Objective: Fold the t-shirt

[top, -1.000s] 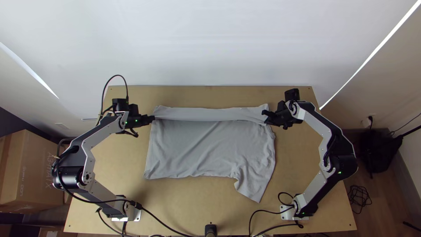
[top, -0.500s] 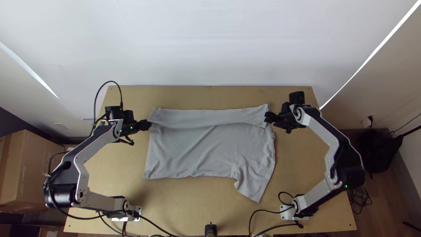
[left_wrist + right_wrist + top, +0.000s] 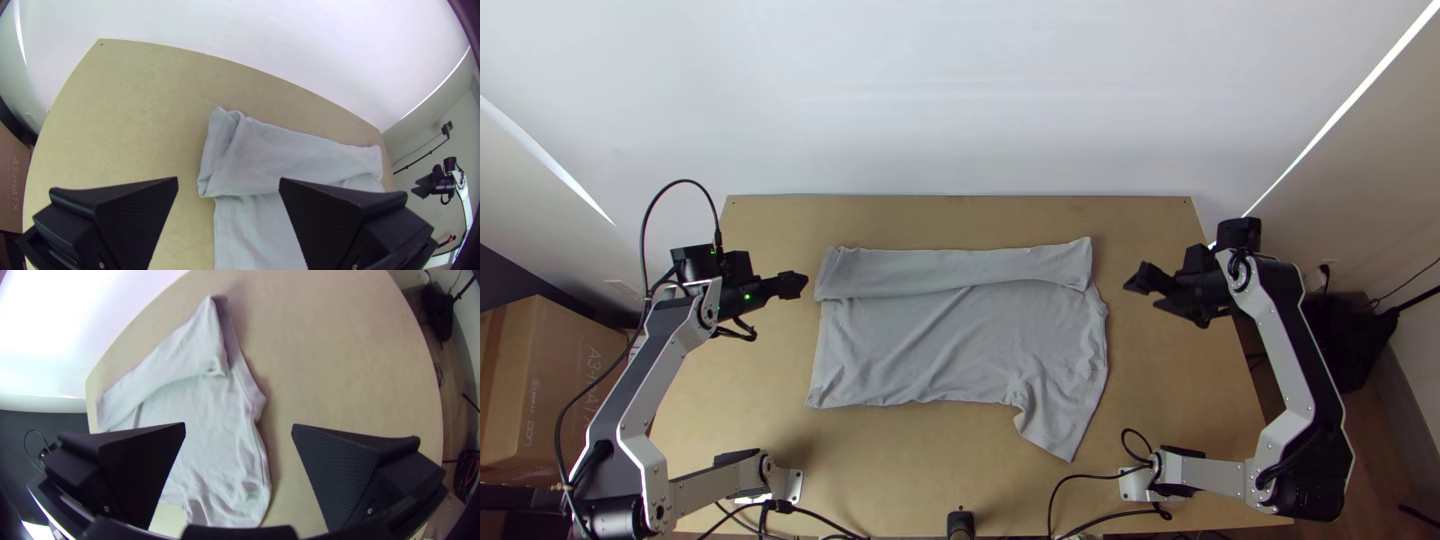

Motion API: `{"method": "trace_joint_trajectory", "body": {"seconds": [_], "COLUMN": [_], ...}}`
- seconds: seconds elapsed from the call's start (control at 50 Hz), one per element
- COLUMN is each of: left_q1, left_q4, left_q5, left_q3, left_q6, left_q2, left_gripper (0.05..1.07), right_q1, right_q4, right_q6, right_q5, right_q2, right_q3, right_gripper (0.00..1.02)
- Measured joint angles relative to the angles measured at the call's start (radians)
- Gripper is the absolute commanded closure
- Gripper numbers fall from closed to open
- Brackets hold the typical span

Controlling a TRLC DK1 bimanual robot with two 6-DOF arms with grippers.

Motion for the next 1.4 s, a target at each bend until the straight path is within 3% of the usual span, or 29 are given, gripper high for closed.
{"method": "trace_joint_trajectory", "body": {"seconds": [0.18,0.28,0.32,0.56,0.68,1.14,1.2,1.28,1.4], "left_q1": [0.01,0.01,0.01,0.01,0.01,0.014,0.005,-0.023,-0.091], "left_q4": [-0.084,-0.109,-0.121,-0.163,-0.175,-0.219,-0.251,-0.333,-0.479], "left_q5": [0.023,0.025,0.026,0.025,0.025,0.026,0.026,0.025,0.025], "left_q3": [0.013,0.016,0.016,0.016,0.016,0.016,0.016,0.016,0.014], "left_q6": [0.026,0.031,0.033,0.033,0.033,0.043,0.066,0.127,0.248], "left_q2": [-0.092,-0.13,-0.141,-0.19,-0.21,-0.246,-0.248,-0.255,-0.262], "left_gripper": [0.11,0.11,0.11,0.11,0.11,0.11,0.11,0.11,0.11], "right_q1": [-0.035,-0.035,-0.035,0.008,0.03,0.137,0.161,0.183,0.188], "right_q4": [-0.221,-0.233,-0.231,-0.098,-0.054,0.019,0.02,0.032,0.057], "right_q6": [-0.136,-0.208,-0.227,-0.249,-0.249,-0.229,-0.222,-0.222,-0.222], "right_q5": [-0.031,-0.035,-0.035,-0.039,-0.039,-0.043,-0.043,-0.043,-0.046], "right_q2": [0.002,0.01,0.013,0.033,0.06,0.135,0.135,0.136,0.136], "right_q3": [-0.094,-0.189,-0.223,-0.351,-0.377,-0.39,-0.39,-0.397,-0.417], "right_gripper": [0.17,0.51,0.6,0.59,0.47,0.49,0.67,1.0,1.0]}}
